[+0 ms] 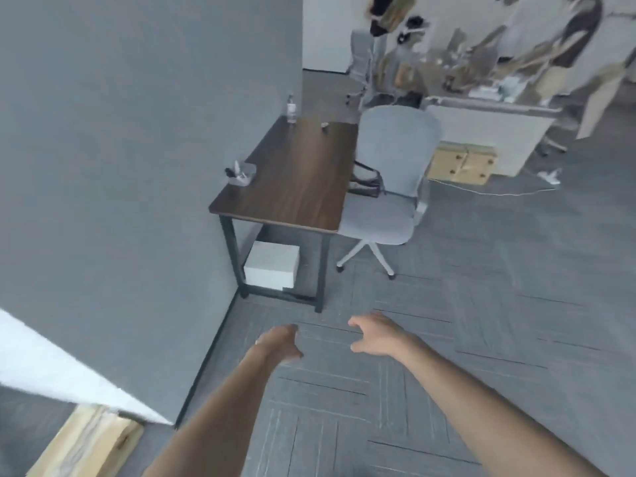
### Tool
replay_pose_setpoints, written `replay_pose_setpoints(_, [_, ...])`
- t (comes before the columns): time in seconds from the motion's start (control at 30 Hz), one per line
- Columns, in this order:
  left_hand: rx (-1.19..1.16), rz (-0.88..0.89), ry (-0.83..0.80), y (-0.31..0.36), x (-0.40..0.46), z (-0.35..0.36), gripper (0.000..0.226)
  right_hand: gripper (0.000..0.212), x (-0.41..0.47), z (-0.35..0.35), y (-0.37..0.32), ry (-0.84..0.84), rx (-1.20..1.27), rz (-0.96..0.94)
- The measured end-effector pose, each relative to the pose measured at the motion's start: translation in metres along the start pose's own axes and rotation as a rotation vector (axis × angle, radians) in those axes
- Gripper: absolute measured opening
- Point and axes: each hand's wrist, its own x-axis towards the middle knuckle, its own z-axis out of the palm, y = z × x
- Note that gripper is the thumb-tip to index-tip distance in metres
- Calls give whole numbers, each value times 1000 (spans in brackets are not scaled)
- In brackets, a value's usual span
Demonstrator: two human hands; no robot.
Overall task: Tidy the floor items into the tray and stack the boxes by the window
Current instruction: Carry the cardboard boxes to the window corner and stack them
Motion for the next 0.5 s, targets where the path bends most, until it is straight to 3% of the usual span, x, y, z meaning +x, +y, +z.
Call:
replay_pose_setpoints(0.17, [91,200,-74,167,14,36,57,61,-72,-9,154,59,149,219])
replay_pose_setpoints(0.3, [227,355,-132,306,24,74,58,53,-130,-15,276,110,234,352])
replay_pose_setpoints(0.5, [340,542,-256,536,31,161,61,59,-244,-17,477,239,405,616])
